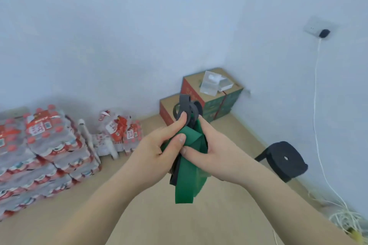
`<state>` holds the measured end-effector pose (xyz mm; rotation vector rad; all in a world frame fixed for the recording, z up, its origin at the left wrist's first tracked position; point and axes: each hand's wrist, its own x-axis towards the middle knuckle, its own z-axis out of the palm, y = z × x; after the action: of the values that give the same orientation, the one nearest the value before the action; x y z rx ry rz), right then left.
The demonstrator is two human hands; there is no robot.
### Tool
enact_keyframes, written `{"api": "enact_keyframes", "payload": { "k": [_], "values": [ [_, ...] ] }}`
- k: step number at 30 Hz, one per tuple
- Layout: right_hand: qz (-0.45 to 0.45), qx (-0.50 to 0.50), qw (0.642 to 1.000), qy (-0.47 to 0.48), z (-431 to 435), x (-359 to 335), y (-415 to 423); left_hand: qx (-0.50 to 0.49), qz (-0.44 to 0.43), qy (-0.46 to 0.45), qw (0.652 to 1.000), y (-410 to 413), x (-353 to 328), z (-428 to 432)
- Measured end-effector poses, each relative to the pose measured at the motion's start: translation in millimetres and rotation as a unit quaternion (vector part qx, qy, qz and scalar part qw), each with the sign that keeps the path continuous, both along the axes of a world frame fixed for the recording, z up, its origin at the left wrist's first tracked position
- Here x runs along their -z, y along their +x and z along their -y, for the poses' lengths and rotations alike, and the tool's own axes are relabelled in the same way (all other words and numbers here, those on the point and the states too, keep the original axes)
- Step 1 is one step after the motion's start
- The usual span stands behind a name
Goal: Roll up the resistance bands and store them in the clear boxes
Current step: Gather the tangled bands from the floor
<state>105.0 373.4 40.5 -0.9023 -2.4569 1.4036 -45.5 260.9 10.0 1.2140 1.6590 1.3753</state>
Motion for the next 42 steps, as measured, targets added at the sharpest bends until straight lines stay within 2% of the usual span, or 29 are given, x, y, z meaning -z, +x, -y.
{"api": "enact_keyframes", "payload": {
  "k": [7, 15, 22, 28, 33, 42],
  "values": [
    [-0.023, 0.087, 0.996, -0.028, -164.3, 15.8, 88.1, 0.082, -0.019, -0.023, 0.996, 70.0, 15.2, -188.8],
    [0.014, 0.127, 0.990, -0.053, -367.0, 49.6, 125.0, 0.127, -0.014, -0.062, 0.990, 99.1, 58.3, -405.9],
    [-0.010, 0.124, 0.988, -0.092, -512.1, 58.0, 126.8, 0.096, -0.011, -0.082, 0.992, 106.8, 62.4, -543.8],
    [0.001, 0.033, 0.990, -0.135, -617.6, 103.7, 96.9, 0.011, 0.002, -0.111, 0.994, 93.9, 107.1, -618.3],
    [0.014, -0.042, 0.987, -0.152, -674.7, 112.4, 48.6, -0.084, 0.025, -0.126, 0.988, 68.9, 113.9, -652.4],
    [0.070, -0.146, 0.971, -0.174, -774.5, 148.2, -31.2, -0.152, 0.061, -0.143, 0.976, 19.4, 150.6, -724.0]
  ]
}}
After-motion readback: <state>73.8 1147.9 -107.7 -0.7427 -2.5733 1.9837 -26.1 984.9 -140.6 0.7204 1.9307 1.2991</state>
